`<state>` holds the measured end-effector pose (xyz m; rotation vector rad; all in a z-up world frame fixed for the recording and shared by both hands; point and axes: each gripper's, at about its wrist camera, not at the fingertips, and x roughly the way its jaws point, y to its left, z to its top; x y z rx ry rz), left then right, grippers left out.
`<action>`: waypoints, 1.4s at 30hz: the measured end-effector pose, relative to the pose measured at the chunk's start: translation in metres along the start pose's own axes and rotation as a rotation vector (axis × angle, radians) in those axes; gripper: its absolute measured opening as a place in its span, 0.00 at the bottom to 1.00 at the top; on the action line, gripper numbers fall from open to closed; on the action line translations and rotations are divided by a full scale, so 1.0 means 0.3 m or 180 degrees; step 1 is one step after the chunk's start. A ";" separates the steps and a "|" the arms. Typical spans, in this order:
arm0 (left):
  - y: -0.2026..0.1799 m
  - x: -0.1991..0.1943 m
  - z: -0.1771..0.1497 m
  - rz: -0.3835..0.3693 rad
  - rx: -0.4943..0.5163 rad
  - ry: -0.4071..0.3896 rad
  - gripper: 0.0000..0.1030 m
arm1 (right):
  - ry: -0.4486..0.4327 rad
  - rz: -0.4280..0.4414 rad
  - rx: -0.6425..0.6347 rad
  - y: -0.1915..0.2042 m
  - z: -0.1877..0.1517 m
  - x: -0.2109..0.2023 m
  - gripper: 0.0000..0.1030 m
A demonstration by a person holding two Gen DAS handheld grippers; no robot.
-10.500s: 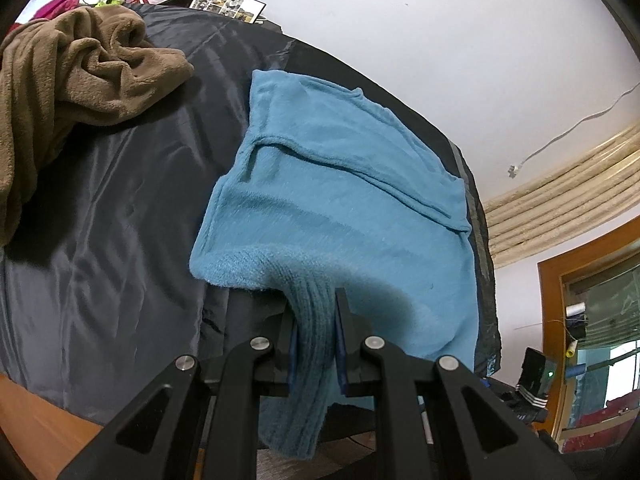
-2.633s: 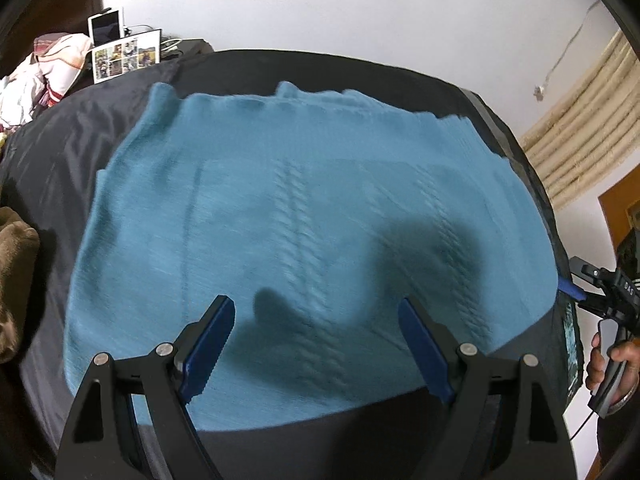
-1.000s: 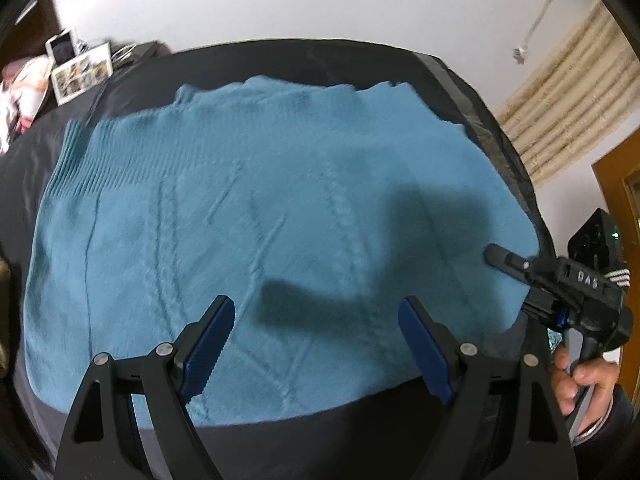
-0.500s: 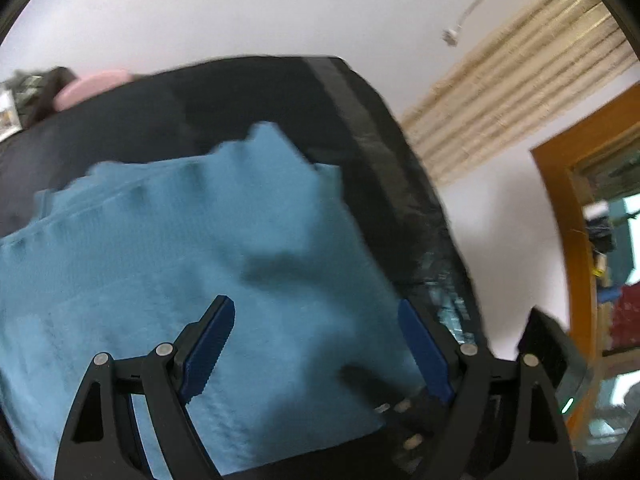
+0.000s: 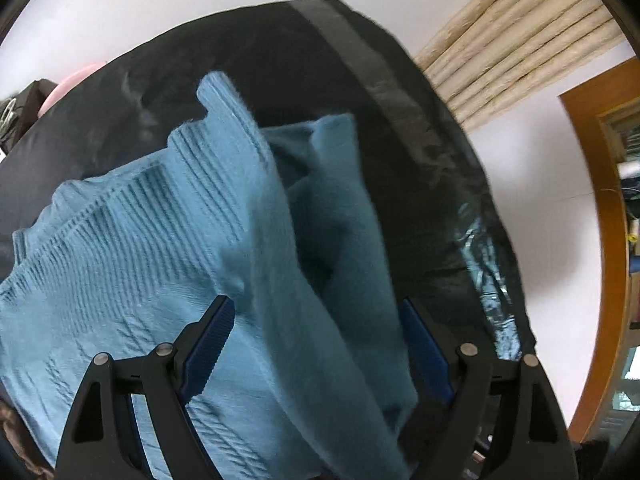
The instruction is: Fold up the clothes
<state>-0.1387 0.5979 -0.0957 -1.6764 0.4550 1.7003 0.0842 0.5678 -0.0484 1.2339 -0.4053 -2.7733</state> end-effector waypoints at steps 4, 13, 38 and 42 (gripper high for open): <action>0.020 0.009 -0.001 0.0252 -0.0030 0.0052 0.85 | -0.0069 -0.0036 -0.0371 0.077 -0.009 0.001 0.24; -0.011 -0.010 -0.026 0.0574 0.0191 -0.0124 0.58 | -0.0055 0.0003 -0.0435 0.075 -0.015 0.013 0.24; 0.127 -0.164 -0.061 0.0084 0.0006 -0.0347 0.29 | -0.0089 -0.0280 0.0248 0.015 0.002 0.110 0.60; 0.215 -0.212 -0.094 -0.0077 -0.0050 -0.0427 0.26 | -0.0158 -0.0405 0.0048 0.140 0.046 0.161 0.29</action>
